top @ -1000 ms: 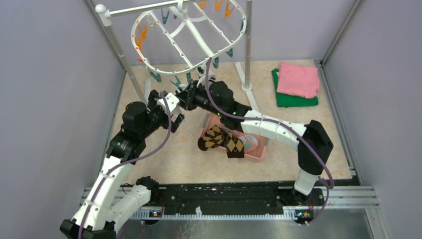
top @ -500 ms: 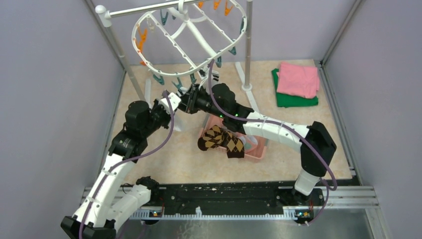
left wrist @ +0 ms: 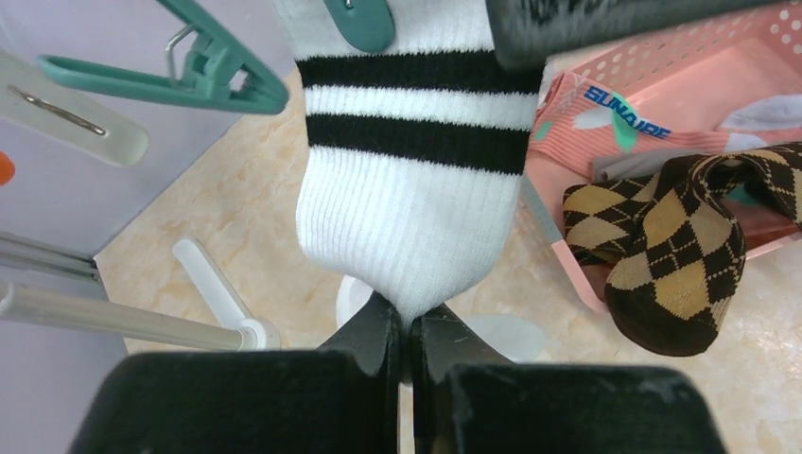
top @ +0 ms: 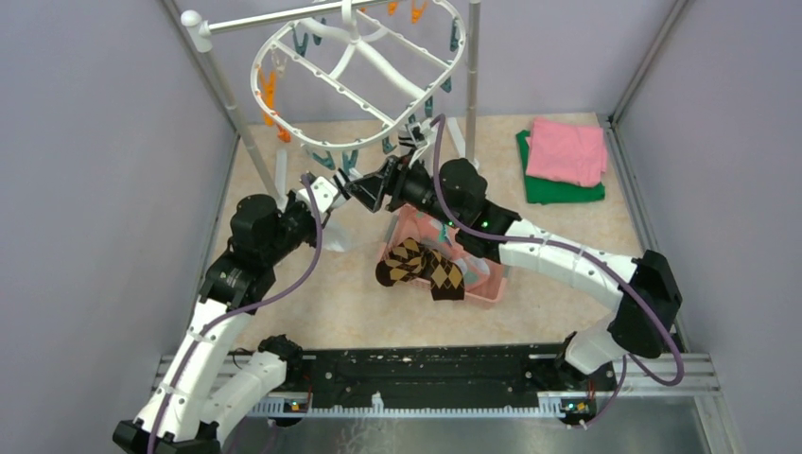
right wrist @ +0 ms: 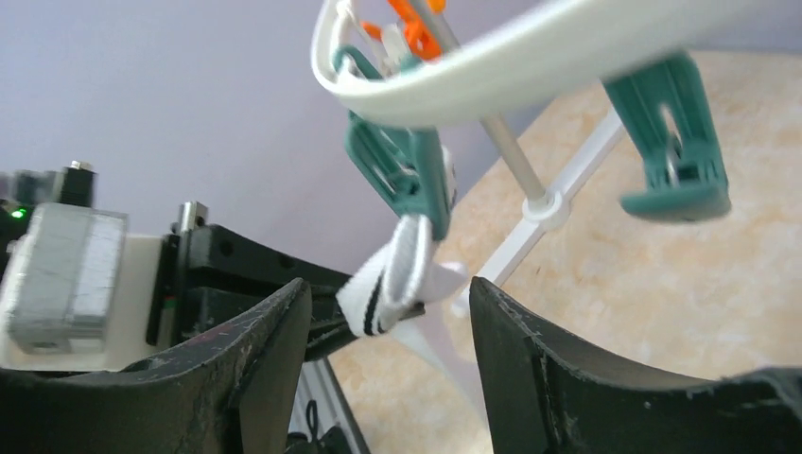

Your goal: Remove the socks clipped to the hanger

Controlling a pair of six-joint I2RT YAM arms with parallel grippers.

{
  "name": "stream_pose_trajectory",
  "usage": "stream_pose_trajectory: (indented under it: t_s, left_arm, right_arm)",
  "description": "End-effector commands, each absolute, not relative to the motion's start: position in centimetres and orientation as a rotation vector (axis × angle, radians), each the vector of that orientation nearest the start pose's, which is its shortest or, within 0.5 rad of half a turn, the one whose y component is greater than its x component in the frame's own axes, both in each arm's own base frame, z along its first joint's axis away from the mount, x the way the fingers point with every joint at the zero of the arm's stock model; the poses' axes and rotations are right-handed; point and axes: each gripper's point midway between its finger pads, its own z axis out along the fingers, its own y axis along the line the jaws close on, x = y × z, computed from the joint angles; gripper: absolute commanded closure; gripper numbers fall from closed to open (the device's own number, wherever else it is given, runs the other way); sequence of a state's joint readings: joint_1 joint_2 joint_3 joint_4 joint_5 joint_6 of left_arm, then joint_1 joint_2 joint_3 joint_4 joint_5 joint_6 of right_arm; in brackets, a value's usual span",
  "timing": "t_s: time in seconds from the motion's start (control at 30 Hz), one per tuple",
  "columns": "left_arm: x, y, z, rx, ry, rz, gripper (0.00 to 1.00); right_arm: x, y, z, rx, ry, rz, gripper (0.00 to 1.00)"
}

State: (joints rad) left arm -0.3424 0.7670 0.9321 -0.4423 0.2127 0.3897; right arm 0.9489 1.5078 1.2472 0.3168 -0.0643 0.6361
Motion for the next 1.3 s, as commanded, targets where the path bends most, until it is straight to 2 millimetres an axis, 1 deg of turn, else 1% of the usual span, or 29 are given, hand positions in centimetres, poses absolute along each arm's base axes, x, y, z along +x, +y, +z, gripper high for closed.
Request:
stream_pose_trajectory:
  t_s: [0.0,0.1,0.23,0.33,0.4,0.57,0.73,0.87,1.03,1.17,1.27]
  left_arm:
    - [26.5,-12.0,31.3,0.782,1.613,-0.171,1.00]
    - [26.7,-12.0,31.4,0.783,1.611,-0.169,1.00]
    - [26.6,-12.1,31.4,0.787,1.610,-0.174,1.00]
    - [26.6,-12.0,31.4,0.788,1.612,-0.173,1.00]
    - [26.6,-12.1,31.4,0.789,1.611,-0.174,1.00]
    - [26.3,-12.0,31.7,0.790,1.607,-0.176,1.00]
    - [26.2,-12.0,31.7,0.794,1.604,-0.176,1.00]
    - [26.1,-12.2,31.4,0.804,1.610,-0.188,1.00]
    - [26.1,-12.2,31.4,0.807,1.608,-0.187,1.00]
    - [26.1,-12.2,31.3,0.809,1.608,-0.186,1.00]
    - [26.0,-12.2,31.3,0.811,1.610,-0.188,1.00]
  right_arm:
    - [27.1,42.1,40.5,-0.361,1.459,1.219,0.35]
    - [27.8,42.4,40.9,-0.374,1.451,1.178,0.26]
    - [28.7,42.8,41.0,-0.387,1.454,1.131,0.26]
    - [29.2,43.2,41.5,-0.396,1.429,1.118,0.30]
    - [29.5,43.7,41.7,-0.414,1.420,1.109,0.34]
    - [30.2,44.1,41.9,-0.434,1.418,1.070,0.43]
    - [31.0,44.2,41.2,-0.434,1.446,1.023,0.45]
    - [31.3,44.1,41.4,-0.421,1.427,1.014,0.51]
    - [31.5,44.7,41.3,-0.436,1.427,1.014,0.60]
    - [31.4,45.1,41.4,-0.447,1.423,1.034,0.61]
    - [31.3,45.3,41.4,-0.448,1.420,1.042,0.55]
